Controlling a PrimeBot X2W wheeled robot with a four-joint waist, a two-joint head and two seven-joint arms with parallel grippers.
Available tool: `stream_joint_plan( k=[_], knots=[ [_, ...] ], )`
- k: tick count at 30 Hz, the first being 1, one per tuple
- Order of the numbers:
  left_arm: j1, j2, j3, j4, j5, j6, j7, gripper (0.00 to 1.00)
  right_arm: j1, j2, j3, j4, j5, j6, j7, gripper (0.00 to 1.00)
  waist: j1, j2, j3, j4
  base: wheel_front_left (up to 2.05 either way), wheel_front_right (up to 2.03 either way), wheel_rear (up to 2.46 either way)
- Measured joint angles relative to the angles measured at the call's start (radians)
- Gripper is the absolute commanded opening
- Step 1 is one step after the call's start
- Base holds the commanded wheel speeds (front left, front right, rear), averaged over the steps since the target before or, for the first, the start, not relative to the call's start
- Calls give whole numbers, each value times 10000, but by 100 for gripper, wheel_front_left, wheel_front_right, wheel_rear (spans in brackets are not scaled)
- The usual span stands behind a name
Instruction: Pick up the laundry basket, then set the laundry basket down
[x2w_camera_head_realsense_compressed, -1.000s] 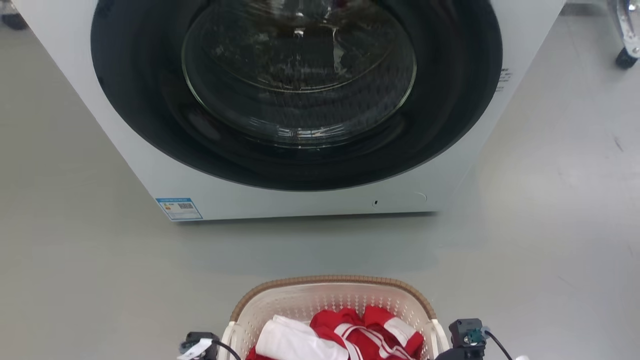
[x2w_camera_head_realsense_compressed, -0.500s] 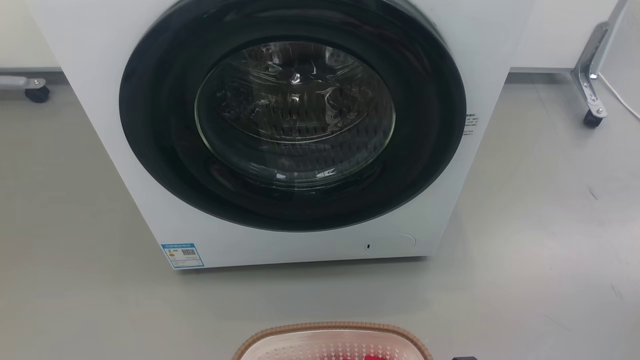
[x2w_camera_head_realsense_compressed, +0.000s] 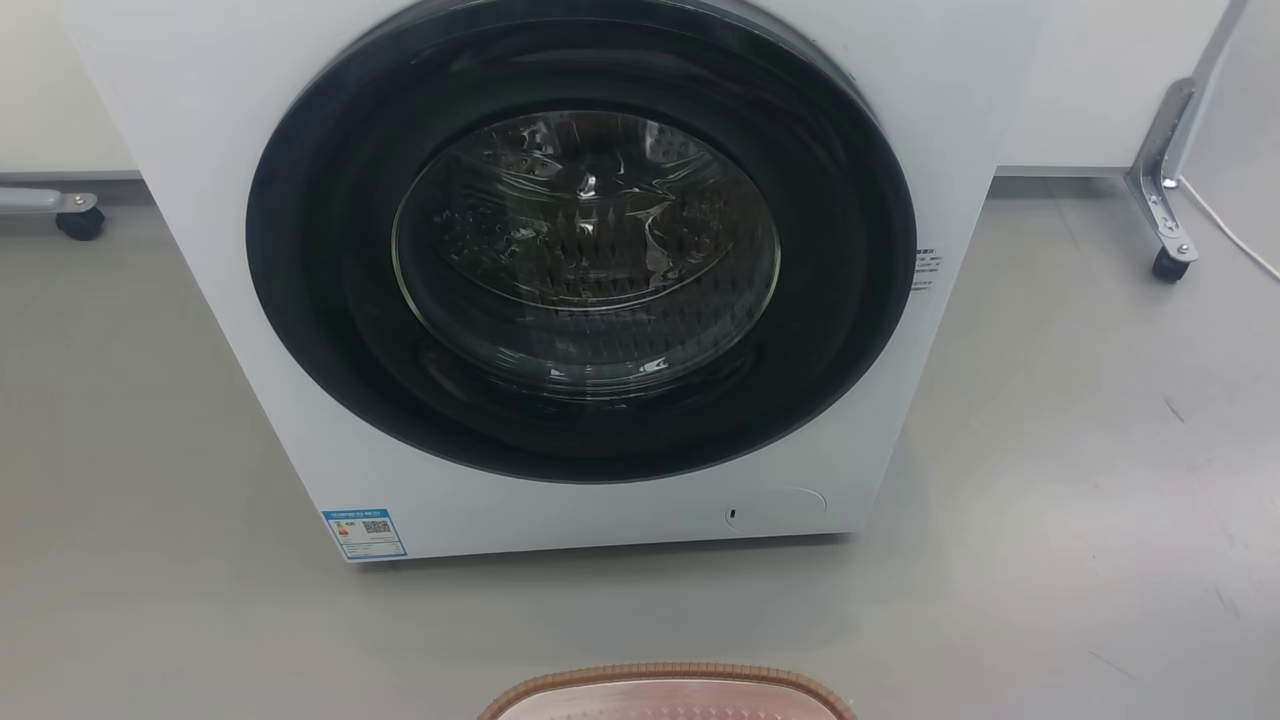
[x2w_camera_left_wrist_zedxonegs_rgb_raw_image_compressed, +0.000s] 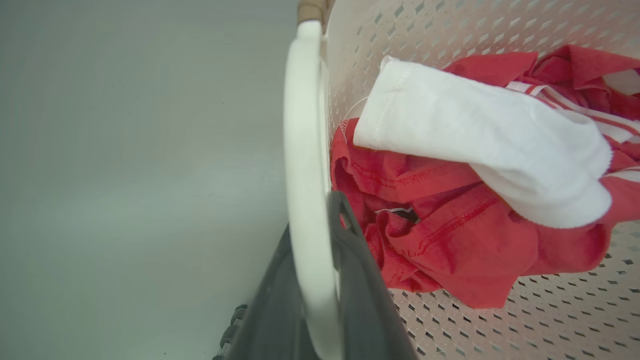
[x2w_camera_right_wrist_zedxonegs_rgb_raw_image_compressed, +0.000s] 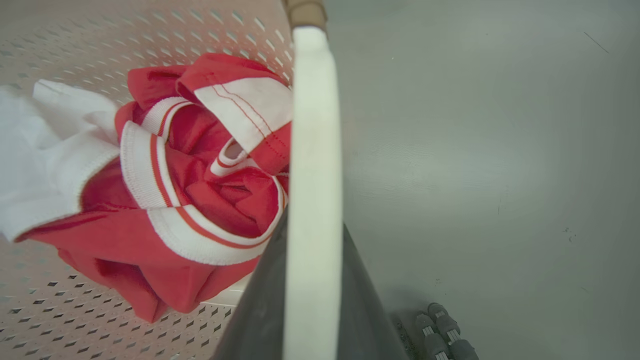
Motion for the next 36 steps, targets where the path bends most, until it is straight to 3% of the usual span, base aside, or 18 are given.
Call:
stream_joint_plan(
  k=[36],
  knots=[
    [0,23,-157,-82,-401,167,71,0,-85,-13,573,100,853,0,-288,0,1,0,78,33,0,0,0]
  ],
)
